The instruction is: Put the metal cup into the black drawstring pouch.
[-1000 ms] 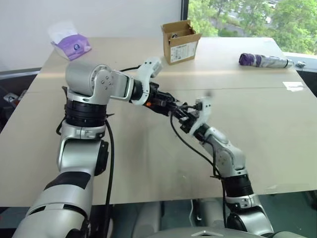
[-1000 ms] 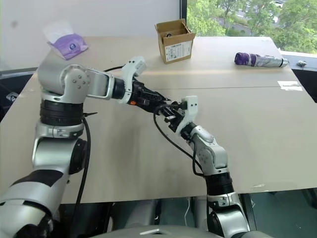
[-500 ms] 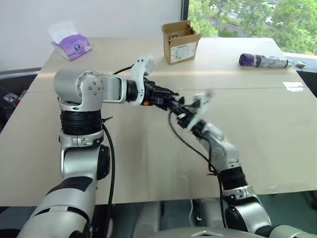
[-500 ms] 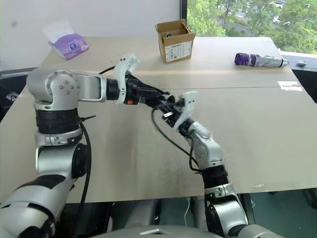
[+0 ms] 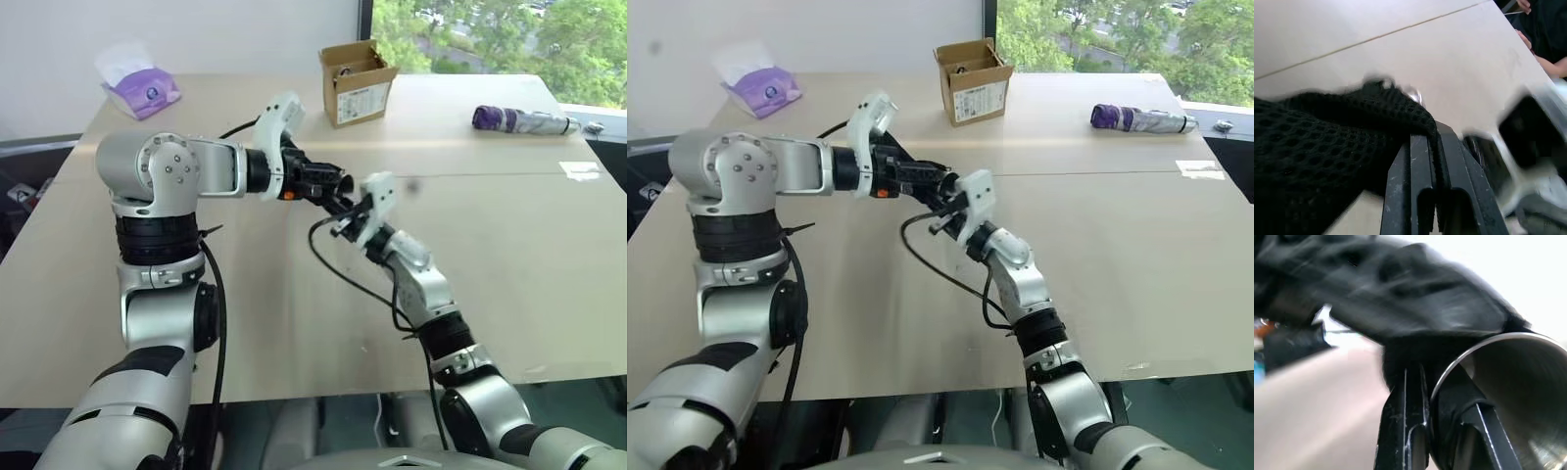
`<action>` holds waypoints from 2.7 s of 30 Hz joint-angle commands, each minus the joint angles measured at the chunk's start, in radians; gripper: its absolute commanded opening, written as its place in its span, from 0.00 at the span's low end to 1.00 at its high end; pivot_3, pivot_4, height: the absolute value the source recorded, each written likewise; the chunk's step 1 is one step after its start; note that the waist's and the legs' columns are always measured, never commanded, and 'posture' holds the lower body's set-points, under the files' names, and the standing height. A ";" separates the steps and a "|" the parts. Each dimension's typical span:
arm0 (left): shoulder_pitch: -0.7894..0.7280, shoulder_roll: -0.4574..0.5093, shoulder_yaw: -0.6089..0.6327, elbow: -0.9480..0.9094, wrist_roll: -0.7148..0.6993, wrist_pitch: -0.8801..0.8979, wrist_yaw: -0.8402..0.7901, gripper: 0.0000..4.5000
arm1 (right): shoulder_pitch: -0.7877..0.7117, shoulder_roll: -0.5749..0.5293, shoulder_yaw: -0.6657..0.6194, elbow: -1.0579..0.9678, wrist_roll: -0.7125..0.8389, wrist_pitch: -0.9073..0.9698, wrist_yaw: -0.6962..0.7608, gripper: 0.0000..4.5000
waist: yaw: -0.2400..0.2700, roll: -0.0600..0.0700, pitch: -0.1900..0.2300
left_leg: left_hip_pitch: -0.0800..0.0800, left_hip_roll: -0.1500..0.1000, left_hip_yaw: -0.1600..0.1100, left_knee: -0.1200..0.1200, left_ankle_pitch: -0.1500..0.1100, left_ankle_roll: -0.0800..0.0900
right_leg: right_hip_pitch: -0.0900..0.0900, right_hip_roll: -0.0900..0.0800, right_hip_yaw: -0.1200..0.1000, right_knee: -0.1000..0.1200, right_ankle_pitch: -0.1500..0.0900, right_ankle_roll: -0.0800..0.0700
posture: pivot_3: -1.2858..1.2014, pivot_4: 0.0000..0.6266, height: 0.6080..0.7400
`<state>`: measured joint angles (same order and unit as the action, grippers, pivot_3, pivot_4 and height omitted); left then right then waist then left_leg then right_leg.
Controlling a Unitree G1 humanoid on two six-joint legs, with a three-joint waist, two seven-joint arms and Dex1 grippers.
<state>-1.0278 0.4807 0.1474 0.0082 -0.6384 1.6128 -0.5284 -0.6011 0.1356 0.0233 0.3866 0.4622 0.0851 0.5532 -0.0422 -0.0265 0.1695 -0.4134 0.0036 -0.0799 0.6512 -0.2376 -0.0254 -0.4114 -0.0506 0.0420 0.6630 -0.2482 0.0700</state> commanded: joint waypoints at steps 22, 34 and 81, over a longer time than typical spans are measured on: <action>0.099 -0.054 0.098 -0.159 -0.114 0.002 0.036 0.00 | -0.083 0.094 -0.006 -0.047 0.149 0.126 0.041 0.01 | -0.005 0.000 0.000 | 0.000 0.000 -0.003 0.000 0.000 0.000 | -0.001 0.000 0.001 0.000 0.000 0.000 | 0.52 0.24 1.00; -0.028 -0.107 0.105 -0.036 -0.086 -0.097 0.047 0.00 | -0.069 0.004 0.317 -0.029 -0.280 -0.148 0.197 0.01 | -0.003 0.000 0.000 | 0.000 0.000 0.001 0.000 0.000 0.000 | -0.001 0.000 0.000 0.000 0.000 0.000 | 0.52 0.24 1.00; -0.015 -0.057 0.140 -0.040 -0.227 -0.054 -0.009 0.00 | -0.108 0.004 0.198 -0.034 -0.181 0.029 0.135 0.01 | -0.028 0.000 -0.001 | 0.000 -0.001 0.000 -0.001 0.000 0.000 | -0.001 0.000 0.000 0.000 0.000 0.000 | 0.52 0.24 1.00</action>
<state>-0.9935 0.4417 0.2760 0.0337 -0.7892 1.5251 -0.5147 -0.6780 0.1227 0.1516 0.3322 0.3294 0.1529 0.6617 -0.0705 -0.0261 0.1690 -0.4133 0.0031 -0.0793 0.6505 -0.2374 -0.0256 -0.4125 -0.0503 0.0423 0.6636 -0.2481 0.0700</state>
